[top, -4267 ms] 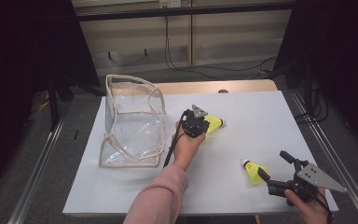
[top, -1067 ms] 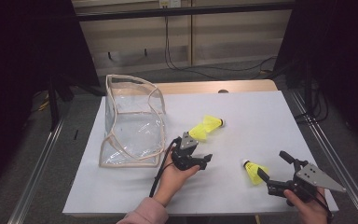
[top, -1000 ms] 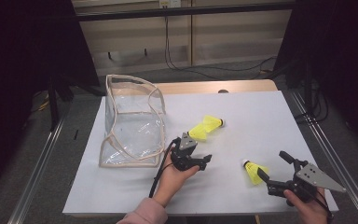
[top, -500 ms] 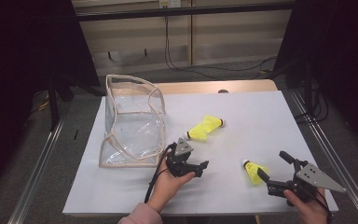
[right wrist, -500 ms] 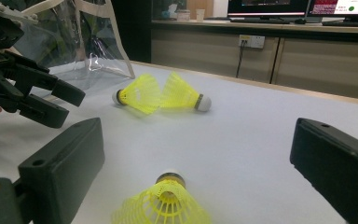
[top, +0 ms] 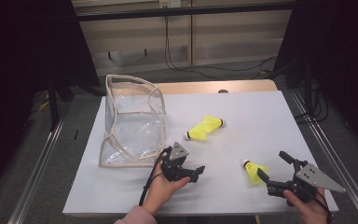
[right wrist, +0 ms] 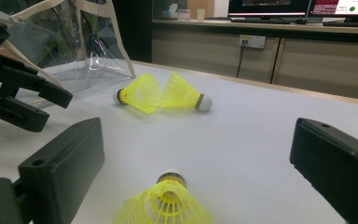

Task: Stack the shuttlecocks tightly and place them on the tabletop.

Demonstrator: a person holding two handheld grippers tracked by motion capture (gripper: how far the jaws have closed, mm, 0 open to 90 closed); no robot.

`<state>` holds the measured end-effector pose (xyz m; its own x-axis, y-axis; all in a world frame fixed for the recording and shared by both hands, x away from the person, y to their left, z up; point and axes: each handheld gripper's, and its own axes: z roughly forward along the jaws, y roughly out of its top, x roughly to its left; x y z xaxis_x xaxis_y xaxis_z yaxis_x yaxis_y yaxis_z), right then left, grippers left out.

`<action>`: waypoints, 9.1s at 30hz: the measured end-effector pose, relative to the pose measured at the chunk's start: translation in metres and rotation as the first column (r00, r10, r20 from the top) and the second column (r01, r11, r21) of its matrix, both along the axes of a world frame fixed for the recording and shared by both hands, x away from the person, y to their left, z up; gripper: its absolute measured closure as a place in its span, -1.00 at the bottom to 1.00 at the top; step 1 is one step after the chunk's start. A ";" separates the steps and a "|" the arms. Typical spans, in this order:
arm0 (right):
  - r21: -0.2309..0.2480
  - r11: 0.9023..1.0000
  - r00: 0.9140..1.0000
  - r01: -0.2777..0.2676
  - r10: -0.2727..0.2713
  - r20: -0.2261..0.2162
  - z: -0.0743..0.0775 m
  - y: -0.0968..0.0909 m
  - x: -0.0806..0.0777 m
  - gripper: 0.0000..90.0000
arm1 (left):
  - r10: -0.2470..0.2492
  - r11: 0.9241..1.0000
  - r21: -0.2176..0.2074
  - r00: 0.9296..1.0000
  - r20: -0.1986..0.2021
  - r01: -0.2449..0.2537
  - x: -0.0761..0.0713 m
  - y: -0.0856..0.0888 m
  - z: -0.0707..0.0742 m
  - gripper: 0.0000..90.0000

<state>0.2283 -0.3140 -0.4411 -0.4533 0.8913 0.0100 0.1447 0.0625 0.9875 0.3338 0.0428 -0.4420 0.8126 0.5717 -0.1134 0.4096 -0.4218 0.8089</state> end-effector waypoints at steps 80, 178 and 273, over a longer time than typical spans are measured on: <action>-0.002 1.000 1.000 0.005 -0.005 -0.001 0.001 0.000 0.000 -0.94 | -0.049 0.998 -0.034 0.999 0.009 0.049 -0.022 0.057 0.007 -0.79; -0.010 1.000 1.000 0.006 -0.006 -0.005 0.000 0.002 0.000 -0.94 | 0.026 0.999 -0.049 0.999 0.036 -0.025 -0.024 0.162 0.015 -0.87; -0.136 0.989 0.987 -0.061 0.040 -0.154 0.059 0.021 0.099 -0.93 | 0.057 0.998 -0.027 0.998 0.026 -0.056 -0.016 0.181 0.007 -0.89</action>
<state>0.3274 -0.2929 -0.3819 -0.5004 0.8648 -0.0414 0.2841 0.2092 0.9357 0.3177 0.2242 -0.4349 0.7819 0.6142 -0.1072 0.4101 -0.3772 0.8303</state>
